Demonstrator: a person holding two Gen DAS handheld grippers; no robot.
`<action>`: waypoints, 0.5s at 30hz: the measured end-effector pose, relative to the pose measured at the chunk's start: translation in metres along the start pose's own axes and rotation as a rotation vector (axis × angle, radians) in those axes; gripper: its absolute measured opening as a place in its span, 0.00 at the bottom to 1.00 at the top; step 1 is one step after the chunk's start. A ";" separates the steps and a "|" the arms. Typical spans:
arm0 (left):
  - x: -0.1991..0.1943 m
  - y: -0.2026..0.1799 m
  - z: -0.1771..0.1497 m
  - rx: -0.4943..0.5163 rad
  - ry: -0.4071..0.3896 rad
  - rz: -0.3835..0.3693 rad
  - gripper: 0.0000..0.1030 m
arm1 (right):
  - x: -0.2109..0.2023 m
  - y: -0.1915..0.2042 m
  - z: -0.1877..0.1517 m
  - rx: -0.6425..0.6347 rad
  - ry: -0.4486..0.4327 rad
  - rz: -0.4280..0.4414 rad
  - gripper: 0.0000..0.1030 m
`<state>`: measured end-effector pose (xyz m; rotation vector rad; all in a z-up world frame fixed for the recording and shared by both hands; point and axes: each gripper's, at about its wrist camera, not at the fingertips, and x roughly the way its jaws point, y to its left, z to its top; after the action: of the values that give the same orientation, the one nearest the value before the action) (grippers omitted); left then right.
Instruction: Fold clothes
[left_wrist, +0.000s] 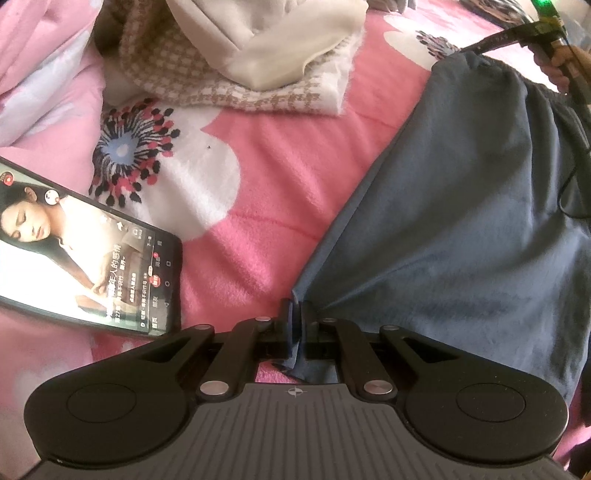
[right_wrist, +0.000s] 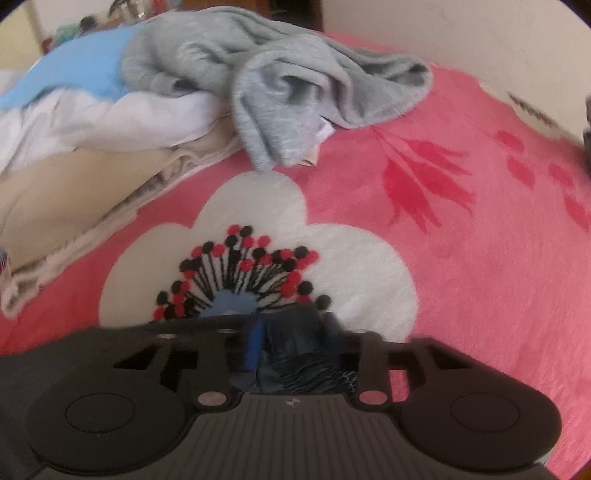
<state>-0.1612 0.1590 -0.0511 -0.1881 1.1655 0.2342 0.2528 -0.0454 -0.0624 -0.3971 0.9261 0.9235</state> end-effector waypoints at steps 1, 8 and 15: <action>0.000 0.000 0.000 -0.001 0.000 0.001 0.03 | -0.002 0.003 -0.001 -0.012 -0.017 -0.008 0.19; -0.008 0.003 0.008 -0.035 -0.027 0.022 0.02 | -0.017 -0.005 0.005 0.056 -0.175 -0.038 0.09; 0.000 0.005 0.010 -0.012 0.002 0.035 0.03 | 0.010 -0.006 -0.004 0.110 -0.161 -0.098 0.12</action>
<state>-0.1539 0.1664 -0.0472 -0.1786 1.1702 0.2718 0.2585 -0.0463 -0.0732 -0.2682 0.7992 0.7992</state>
